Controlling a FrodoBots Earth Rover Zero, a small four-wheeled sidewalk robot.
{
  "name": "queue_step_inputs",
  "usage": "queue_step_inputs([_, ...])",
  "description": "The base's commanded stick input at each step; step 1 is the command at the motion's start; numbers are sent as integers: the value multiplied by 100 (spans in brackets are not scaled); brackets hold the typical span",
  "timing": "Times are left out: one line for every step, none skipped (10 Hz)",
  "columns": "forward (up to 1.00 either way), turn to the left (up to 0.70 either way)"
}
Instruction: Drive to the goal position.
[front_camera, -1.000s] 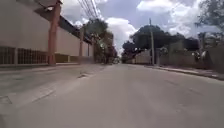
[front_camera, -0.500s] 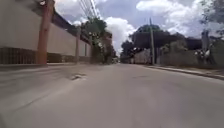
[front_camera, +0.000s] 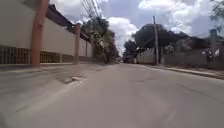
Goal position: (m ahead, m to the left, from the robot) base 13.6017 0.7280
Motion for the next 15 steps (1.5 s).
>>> queue_step_inputs([100,0])
queue_step_inputs([100,0])
queue_step_inputs([100,0])
queue_step_inputs([100,0])
queue_step_inputs([100,0])
queue_step_inputs([100,0])
queue_step_inputs([100,0])
queue_step_inputs([100,0])
queue_step_inputs([100,0])
queue_step_inputs([100,0])
queue_step_inputs([100,-6])
queue_step_inputs([100,-20])
queue_step_inputs([100,-39])
queue_step_inputs([100,-39])
queue_step_inputs([100,-39])
